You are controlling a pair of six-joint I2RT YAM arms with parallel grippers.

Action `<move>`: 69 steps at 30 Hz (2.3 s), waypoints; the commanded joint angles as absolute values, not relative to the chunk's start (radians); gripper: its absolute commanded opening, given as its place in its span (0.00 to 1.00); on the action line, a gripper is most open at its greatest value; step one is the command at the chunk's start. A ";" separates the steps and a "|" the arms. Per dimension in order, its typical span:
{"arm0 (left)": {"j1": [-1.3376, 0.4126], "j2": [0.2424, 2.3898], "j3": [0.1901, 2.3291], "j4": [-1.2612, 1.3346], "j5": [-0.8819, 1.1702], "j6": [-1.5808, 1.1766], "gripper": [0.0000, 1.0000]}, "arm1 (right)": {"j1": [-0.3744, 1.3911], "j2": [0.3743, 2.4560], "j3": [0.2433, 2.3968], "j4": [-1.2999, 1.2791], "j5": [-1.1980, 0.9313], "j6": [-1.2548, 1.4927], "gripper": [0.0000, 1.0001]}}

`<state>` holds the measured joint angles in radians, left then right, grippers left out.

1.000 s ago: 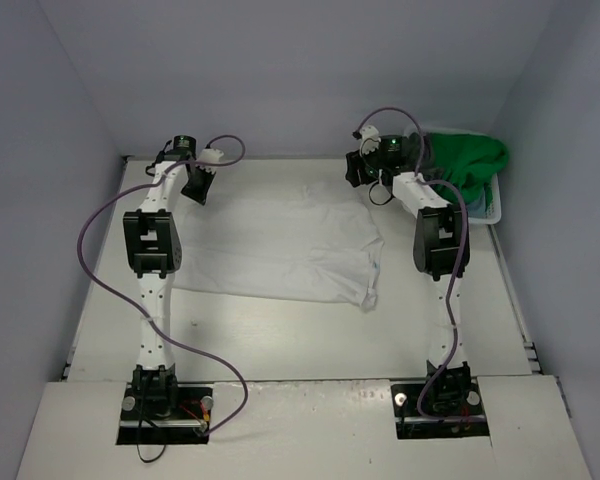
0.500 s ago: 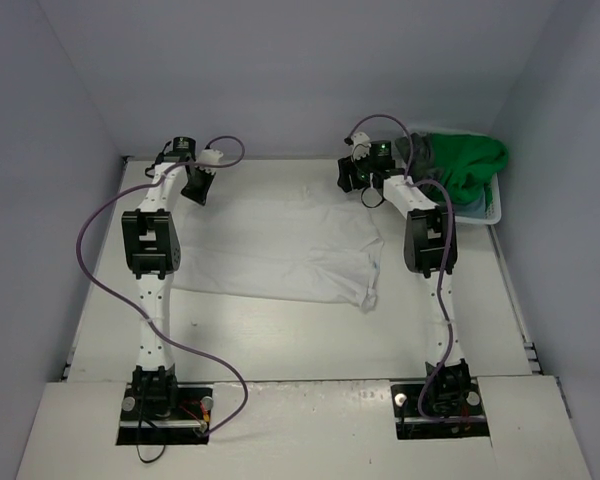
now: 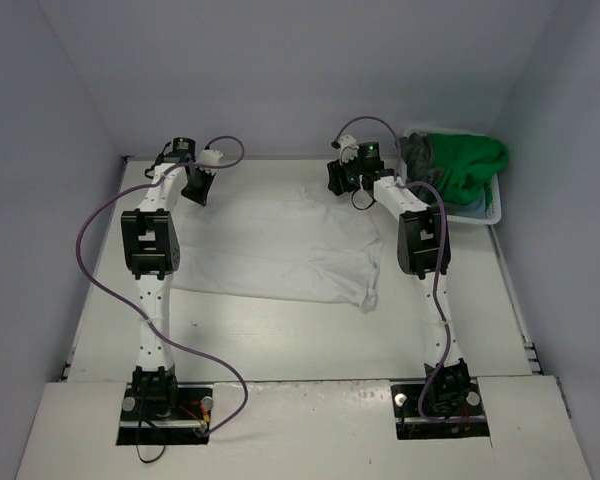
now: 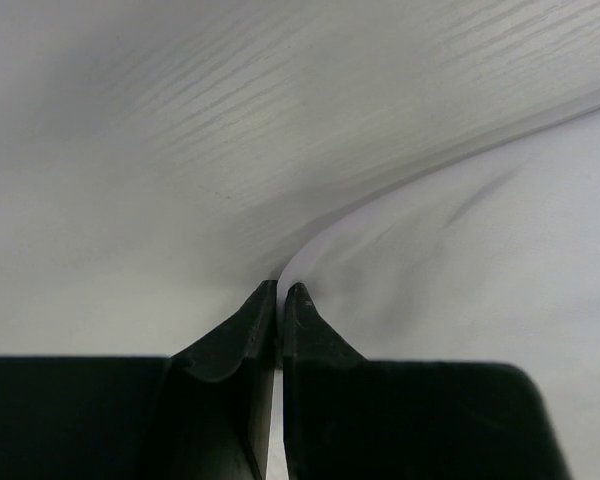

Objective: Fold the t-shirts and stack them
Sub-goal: Grap the side of the flattened tshirt furthest away from the robot with both arms, then fold the other side of the tshirt into a rectangle

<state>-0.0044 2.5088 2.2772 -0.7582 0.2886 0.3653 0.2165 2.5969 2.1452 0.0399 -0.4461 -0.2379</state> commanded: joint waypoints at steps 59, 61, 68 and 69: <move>-0.028 1.950 1.723 -0.563 0.270 0.299 0.00 | 0.242 1.890 1.505 0.086 -0.508 -0.311 0.00; -0.028 1.918 1.700 -0.561 0.273 0.299 0.00 | 0.250 1.856 1.473 0.080 -0.508 -0.318 0.00; -0.028 1.832 1.589 -0.584 0.296 0.317 0.00 | 0.291 1.751 1.407 0.022 -0.518 -0.328 0.00; -0.029 1.822 1.574 -0.586 0.298 0.325 0.00 | 0.299 1.737 1.390 0.014 -0.515 -0.336 0.00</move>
